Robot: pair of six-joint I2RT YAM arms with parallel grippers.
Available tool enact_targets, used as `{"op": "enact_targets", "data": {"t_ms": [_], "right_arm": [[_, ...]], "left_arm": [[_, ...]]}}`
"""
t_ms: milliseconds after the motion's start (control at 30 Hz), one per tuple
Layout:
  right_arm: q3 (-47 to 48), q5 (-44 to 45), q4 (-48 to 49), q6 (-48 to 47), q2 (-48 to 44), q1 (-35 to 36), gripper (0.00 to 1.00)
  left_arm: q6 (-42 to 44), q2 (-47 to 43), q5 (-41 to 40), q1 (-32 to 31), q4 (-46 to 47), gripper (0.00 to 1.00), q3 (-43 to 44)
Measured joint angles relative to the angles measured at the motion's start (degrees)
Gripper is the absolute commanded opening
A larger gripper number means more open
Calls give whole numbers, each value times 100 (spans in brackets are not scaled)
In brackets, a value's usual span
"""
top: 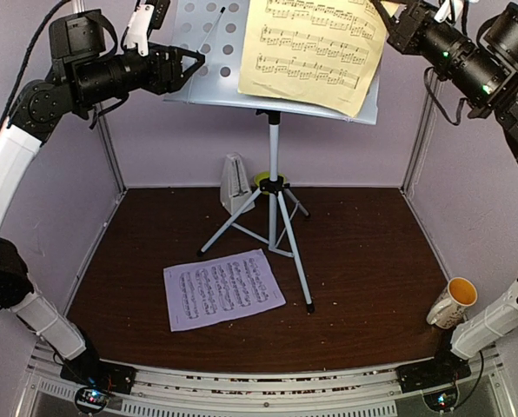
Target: Set up the instrument practice props
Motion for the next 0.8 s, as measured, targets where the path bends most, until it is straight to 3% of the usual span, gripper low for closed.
{"op": "enact_targets", "data": {"t_ms": [500,800], "right_arm": [[1115,-13,216,-50,1364,-208,0],[1537,101,350,-225,1720,-212,0]], "left_arm": [[446,702,-452,0,374,52,730],[610,935,-627,0,514,25,732]]}}
